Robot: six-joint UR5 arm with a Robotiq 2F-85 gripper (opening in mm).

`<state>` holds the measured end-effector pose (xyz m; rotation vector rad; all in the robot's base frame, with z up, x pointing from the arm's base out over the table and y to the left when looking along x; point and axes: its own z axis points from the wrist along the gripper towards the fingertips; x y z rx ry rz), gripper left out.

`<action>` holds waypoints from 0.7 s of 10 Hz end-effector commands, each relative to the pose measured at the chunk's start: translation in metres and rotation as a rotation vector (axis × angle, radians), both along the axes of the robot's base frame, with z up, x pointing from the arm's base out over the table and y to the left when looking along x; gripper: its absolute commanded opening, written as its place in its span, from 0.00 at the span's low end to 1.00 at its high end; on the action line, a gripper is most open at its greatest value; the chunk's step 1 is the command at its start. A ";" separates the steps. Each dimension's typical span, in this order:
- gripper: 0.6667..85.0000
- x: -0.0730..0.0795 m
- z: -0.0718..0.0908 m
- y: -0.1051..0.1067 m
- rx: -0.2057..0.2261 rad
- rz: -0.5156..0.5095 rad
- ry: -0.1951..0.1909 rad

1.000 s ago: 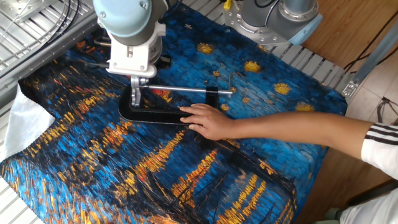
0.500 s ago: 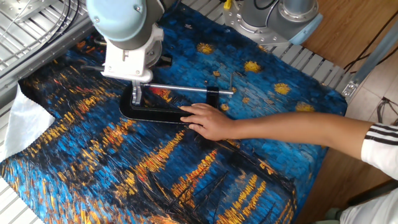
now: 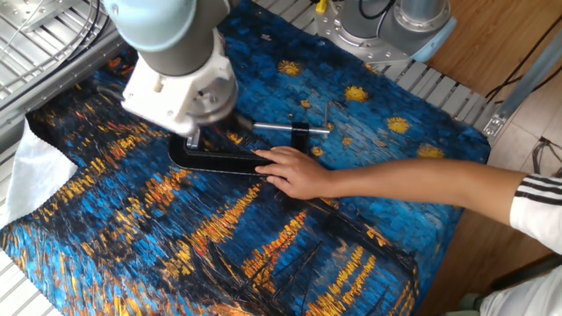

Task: Pull up the lever

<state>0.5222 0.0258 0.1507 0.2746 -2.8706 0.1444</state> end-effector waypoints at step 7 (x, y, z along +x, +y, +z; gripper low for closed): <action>0.00 0.085 0.007 0.055 0.036 -0.368 -0.271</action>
